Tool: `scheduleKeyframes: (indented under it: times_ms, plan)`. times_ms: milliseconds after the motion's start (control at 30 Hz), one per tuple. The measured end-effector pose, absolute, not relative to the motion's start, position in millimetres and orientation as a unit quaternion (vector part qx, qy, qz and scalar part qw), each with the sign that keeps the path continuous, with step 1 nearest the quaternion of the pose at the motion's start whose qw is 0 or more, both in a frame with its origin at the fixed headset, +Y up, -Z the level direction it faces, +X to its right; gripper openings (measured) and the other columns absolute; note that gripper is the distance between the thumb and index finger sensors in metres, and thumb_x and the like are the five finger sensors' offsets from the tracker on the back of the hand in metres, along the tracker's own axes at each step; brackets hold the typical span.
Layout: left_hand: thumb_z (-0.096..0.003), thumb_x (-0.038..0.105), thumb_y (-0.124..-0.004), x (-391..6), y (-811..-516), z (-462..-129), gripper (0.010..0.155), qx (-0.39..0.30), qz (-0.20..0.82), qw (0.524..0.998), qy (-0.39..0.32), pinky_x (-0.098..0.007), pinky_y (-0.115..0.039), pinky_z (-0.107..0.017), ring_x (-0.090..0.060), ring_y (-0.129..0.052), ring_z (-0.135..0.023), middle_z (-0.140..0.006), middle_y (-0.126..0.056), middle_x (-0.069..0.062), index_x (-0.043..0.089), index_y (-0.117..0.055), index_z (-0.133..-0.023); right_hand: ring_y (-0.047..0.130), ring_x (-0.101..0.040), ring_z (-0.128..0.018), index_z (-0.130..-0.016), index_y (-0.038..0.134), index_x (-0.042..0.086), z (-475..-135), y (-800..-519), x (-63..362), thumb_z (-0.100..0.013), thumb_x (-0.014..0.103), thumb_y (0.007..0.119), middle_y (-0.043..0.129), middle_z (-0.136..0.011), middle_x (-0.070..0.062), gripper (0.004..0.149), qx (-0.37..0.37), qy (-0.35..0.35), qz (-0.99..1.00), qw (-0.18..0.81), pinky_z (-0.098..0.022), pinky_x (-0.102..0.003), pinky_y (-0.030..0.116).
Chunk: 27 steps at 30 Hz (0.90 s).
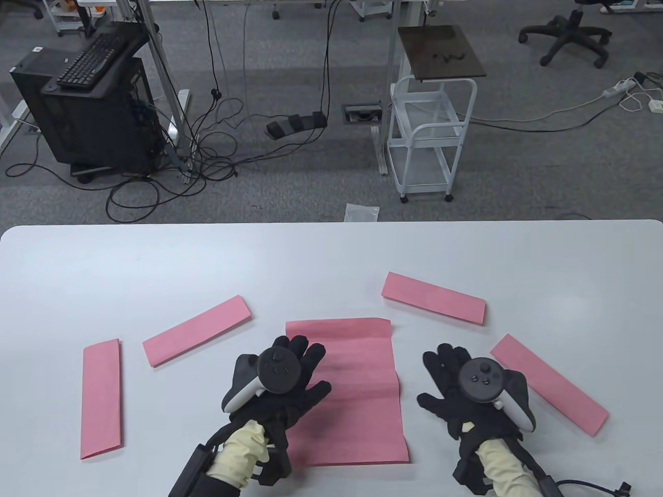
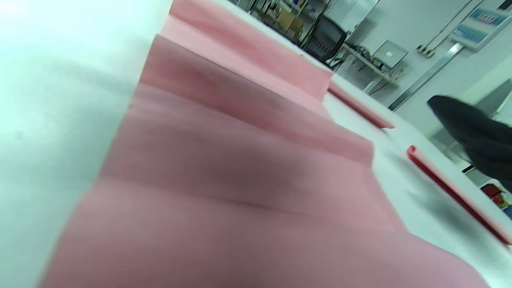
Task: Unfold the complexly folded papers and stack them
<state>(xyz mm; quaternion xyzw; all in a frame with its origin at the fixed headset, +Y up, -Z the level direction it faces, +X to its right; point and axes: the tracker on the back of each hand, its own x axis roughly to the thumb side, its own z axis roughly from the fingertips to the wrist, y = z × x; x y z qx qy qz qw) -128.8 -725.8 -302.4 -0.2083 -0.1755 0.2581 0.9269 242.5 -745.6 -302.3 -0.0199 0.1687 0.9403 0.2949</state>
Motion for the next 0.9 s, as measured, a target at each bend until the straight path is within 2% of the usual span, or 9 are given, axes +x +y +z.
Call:
scheduleKeyframes:
  times_ms: [167, 267, 367, 500, 567, 700, 800, 900]
  plan:
    - [-0.0568, 0.058, -0.052, -127.5, -721.2, -274.0, 0.072, -0.211, 0.258, 0.924, -0.190, -0.058, 0.009, -0.065, -0.029, 0.022, -0.099, -0.113, 0.013, 0.004, 0.037, -0.007, -0.110, -0.008, -0.017, -0.103, -0.107, 0.024, 0.037, -307.3, -751.4, 316.2, -0.048, 0.044, 0.073, 0.006, -0.116, 0.008, 0.077, -0.202, 0.172, 0.938, 0.221, -0.068, -0.049, -0.011]
    - [-0.0569, 0.058, -0.051, -127.6, -721.9, -266.7, 0.072, -0.199, 0.255, 0.926, -0.193, -0.058, 0.009, -0.065, -0.030, 0.022, -0.099, -0.113, 0.013, 0.003, 0.037, -0.007, -0.110, -0.008, -0.020, -0.103, -0.107, 0.021, 0.036, -307.9, -765.9, 354.9, -0.047, 0.046, 0.074, 0.005, -0.116, 0.005, 0.081, -0.278, 0.195, 0.914, 0.224, -0.068, -0.050, -0.010]
    - [-0.0569, 0.058, -0.051, -126.7, -727.9, -262.9, 0.072, -0.187, 0.268, 0.925, -0.193, -0.058, 0.009, -0.065, -0.030, 0.022, -0.099, -0.113, 0.012, 0.003, 0.037, -0.007, -0.110, -0.009, -0.020, -0.103, -0.105, 0.015, 0.039, -308.4, -776.6, 371.9, -0.047, 0.048, 0.074, 0.001, -0.115, 0.006, 0.083, -0.310, 0.217, 0.895, 0.237, -0.068, -0.050, -0.011]
    - [-0.0570, 0.058, -0.051, -127.5, -737.8, -259.8, 0.072, -0.206, 0.262, 0.923, -0.193, -0.058, 0.009, -0.065, -0.030, 0.022, -0.098, -0.113, 0.012, 0.003, 0.037, -0.007, -0.110, 0.002, -0.025, -0.106, -0.106, 0.019, 0.038, -310.3, -787.1, 381.6, -0.047, 0.046, 0.074, 0.009, -0.118, 0.000, 0.081, -0.328, 0.221, 0.885, 0.247, -0.071, -0.053, -0.006]
    - [-0.0570, 0.058, -0.051, -128.5, -740.0, -259.7, 0.072, -0.201, 0.257, 0.926, -0.190, -0.059, 0.009, -0.065, -0.030, 0.022, -0.098, -0.114, 0.011, 0.002, 0.037, -0.008, -0.110, 0.000, -0.026, -0.105, -0.106, 0.021, 0.036, -310.5, -788.1, 382.8, -0.047, 0.045, 0.073, 0.008, -0.116, 0.000, 0.079, -0.319, 0.218, 0.884, 0.262, -0.072, -0.054, -0.003]
    - [-0.0571, 0.057, -0.051, -127.9, -741.1, -260.0, 0.070, -0.203, 0.264, 0.923, -0.191, -0.058, 0.009, -0.065, -0.030, 0.022, -0.098, -0.114, 0.011, 0.001, 0.037, -0.010, -0.110, 0.012, -0.029, -0.107, -0.107, 0.030, 0.035, -311.6, -781.9, 381.8, -0.053, 0.037, 0.065, 0.020, -0.118, -0.003, 0.064, -0.324, 0.194, 0.897, 0.231, -0.075, -0.056, 0.006]
    - [-0.0570, 0.057, -0.051, -127.4, -741.0, -257.2, 0.070, -0.200, 0.257, 0.925, -0.196, -0.059, 0.009, -0.065, -0.030, 0.022, -0.098, -0.114, 0.010, 0.001, 0.037, -0.010, -0.110, 0.029, -0.033, -0.108, -0.108, 0.043, 0.031, -309.0, -764.4, 369.9, -0.054, 0.034, 0.061, 0.039, -0.119, -0.006, 0.057, -0.279, 0.145, 0.916, 0.247, -0.075, -0.056, 0.011]
    - [-0.0571, 0.057, -0.051, -127.1, -740.0, -258.2, 0.070, -0.194, 0.263, 0.926, -0.191, -0.059, 0.009, -0.064, -0.030, 0.022, -0.098, -0.114, 0.010, 0.001, 0.036, -0.011, -0.110, 0.030, -0.032, -0.108, -0.108, 0.046, 0.031, -302.1, -736.8, 344.6, -0.054, 0.035, 0.059, 0.038, -0.119, -0.004, 0.055, -0.195, 0.095, 0.928, 0.304, -0.075, -0.056, 0.013]
